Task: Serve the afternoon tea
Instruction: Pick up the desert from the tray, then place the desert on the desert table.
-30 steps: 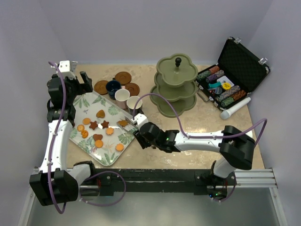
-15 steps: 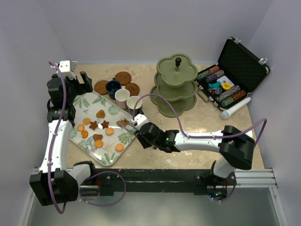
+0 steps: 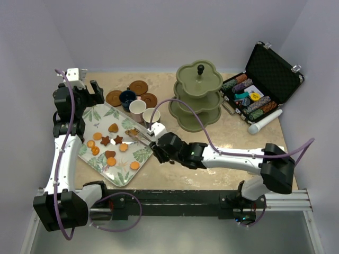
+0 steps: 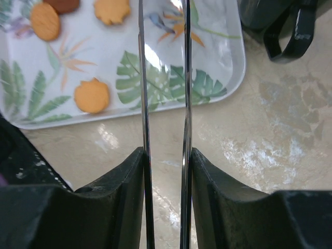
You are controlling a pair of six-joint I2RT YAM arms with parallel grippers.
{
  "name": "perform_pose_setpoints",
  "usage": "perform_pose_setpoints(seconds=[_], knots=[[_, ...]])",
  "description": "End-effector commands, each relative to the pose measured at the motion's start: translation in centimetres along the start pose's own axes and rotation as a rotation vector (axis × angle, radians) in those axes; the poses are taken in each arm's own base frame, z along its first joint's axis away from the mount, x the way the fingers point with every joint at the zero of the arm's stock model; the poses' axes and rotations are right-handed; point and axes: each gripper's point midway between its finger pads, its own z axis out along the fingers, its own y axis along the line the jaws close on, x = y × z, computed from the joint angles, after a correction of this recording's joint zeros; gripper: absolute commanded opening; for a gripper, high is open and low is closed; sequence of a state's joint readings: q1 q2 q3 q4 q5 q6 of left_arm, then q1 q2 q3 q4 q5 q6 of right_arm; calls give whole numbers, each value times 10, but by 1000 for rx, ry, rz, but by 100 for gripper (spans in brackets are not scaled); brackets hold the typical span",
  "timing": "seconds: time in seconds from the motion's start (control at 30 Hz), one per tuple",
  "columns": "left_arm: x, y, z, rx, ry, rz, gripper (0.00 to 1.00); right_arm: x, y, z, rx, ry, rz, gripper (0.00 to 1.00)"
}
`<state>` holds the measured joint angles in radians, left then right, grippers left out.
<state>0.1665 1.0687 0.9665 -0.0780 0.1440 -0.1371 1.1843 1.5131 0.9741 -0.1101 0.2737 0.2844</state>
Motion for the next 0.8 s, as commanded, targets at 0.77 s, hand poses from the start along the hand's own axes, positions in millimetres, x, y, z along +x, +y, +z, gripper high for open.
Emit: perform_pose_setpoints(seconds=[0.77], knots=[[-5,-1,-2,-2,-33,17,98,-120,-130,-82,277,-287,258,33]])
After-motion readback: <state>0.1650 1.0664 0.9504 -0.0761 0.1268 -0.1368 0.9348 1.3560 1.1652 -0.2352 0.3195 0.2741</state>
